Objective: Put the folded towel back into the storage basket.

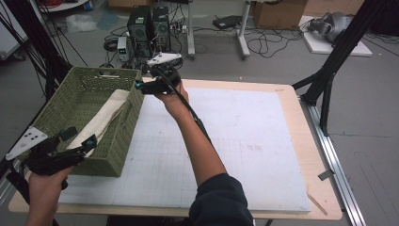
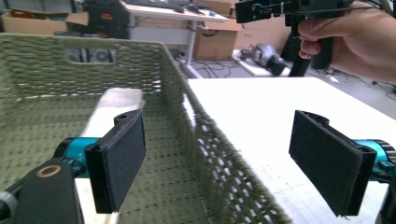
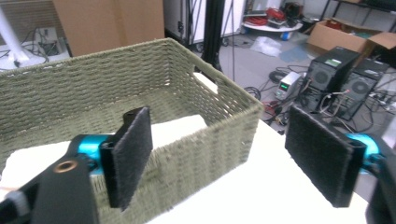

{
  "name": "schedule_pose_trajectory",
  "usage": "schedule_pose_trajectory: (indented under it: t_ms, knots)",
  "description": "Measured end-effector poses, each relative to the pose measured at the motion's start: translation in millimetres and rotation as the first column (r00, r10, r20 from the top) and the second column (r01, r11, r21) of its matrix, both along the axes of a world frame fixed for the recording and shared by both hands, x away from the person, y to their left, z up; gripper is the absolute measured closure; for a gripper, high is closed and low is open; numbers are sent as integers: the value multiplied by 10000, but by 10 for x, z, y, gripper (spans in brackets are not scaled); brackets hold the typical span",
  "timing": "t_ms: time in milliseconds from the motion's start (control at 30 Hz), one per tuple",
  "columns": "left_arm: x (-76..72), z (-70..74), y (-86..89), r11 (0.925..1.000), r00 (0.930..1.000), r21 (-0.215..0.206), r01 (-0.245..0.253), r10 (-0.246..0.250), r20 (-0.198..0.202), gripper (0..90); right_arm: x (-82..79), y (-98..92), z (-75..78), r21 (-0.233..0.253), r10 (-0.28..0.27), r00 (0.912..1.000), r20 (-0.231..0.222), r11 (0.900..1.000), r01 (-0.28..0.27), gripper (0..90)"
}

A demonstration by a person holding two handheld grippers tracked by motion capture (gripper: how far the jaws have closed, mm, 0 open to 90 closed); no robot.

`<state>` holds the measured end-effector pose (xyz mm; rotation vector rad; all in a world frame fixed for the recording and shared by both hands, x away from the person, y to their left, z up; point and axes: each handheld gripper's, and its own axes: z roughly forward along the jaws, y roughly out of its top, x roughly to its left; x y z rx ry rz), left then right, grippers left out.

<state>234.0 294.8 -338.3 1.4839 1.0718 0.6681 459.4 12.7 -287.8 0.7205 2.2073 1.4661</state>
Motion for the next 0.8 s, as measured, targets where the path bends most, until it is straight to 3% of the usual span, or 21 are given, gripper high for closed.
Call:
schedule_pose_trajectory:
  t_ms: [333,500,667,800]
  knots:
    - [54,34,-201,9939,9935,-234,1079,-1070,381,188,-277,-582,-19,-60,-185,9998,-33,9998,185,171]
    - [109,29,-362,9883,9882,-206,1511,-1505,273,186,-472,-942,-75,-149,-420,9991,46,9990,421,171]
    - [164,12,-490,9815,9815,-225,1901,-1895,271,186,-625,-1280,-116,-167,-797,9968,95,9967,799,171]
    - [220,0,-589,9693,9699,-441,2417,-2401,400,187,-775,-1530,-141,-204,-1133,9931,288,9933,1139,171]
